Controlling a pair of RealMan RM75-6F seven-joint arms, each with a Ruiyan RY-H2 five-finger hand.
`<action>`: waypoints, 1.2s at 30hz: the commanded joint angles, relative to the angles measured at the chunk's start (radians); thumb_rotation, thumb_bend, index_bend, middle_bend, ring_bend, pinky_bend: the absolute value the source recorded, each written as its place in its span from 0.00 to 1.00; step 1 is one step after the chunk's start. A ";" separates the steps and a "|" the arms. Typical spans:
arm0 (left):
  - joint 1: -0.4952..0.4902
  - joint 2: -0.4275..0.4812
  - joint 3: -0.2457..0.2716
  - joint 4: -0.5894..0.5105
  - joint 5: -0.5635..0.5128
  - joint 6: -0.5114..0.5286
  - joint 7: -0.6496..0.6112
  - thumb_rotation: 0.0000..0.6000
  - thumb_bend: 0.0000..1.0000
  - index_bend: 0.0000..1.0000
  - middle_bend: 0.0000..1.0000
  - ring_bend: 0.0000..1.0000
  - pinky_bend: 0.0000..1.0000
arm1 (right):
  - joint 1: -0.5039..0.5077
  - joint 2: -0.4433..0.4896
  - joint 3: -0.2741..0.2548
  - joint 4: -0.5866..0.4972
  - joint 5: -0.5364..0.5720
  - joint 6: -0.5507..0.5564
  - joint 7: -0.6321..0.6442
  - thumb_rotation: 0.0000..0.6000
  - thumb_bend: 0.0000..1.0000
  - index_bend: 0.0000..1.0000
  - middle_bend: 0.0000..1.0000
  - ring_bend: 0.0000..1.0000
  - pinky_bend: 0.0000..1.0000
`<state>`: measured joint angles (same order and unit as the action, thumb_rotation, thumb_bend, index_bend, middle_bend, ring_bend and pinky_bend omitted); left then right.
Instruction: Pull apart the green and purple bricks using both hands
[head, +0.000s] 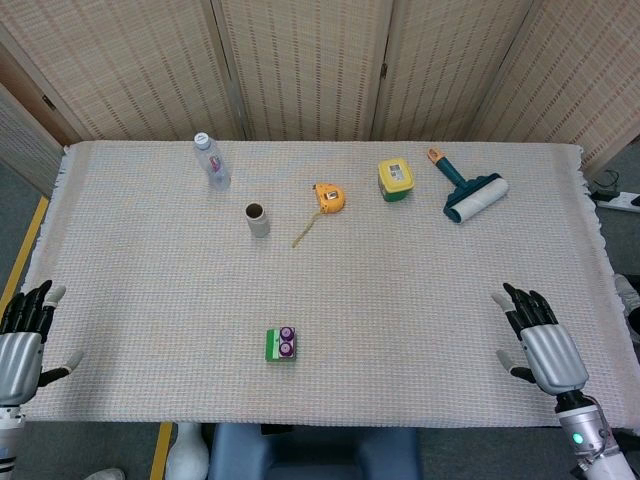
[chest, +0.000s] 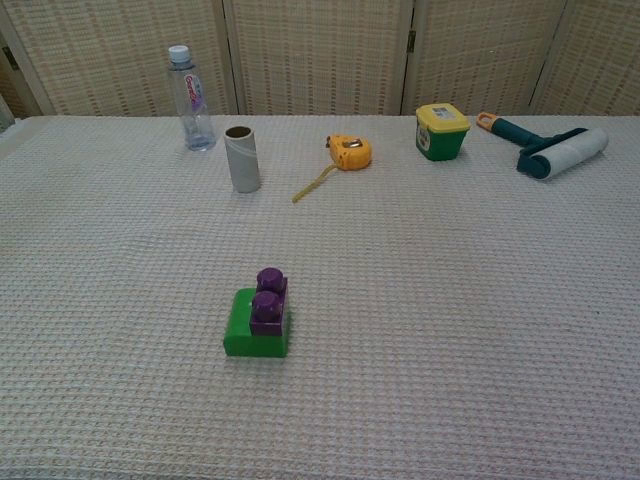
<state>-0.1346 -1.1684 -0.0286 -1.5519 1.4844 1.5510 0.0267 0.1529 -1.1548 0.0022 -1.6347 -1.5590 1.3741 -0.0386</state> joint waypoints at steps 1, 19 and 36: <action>-0.004 -0.005 0.000 0.004 0.008 -0.008 -0.007 1.00 0.25 0.03 0.00 0.00 0.00 | 0.000 0.000 0.000 0.000 -0.001 0.000 0.000 1.00 0.37 0.00 0.00 0.00 0.00; -0.137 -0.054 0.048 -0.292 0.132 -0.248 0.199 1.00 0.15 0.10 0.17 0.00 0.00 | -0.022 0.038 -0.028 -0.023 -0.096 0.075 0.066 1.00 0.37 0.00 0.00 0.00 0.00; -0.186 -0.332 -0.026 -0.527 -0.283 -0.259 0.750 1.00 0.16 0.17 0.16 0.00 0.00 | -0.026 0.089 -0.040 0.001 -0.162 0.132 0.237 1.00 0.37 0.00 0.00 0.00 0.00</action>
<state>-0.3040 -1.4776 -0.0478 -2.0681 1.2258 1.2969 0.7513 0.1258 -1.0651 -0.0364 -1.6329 -1.7206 1.5072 0.2004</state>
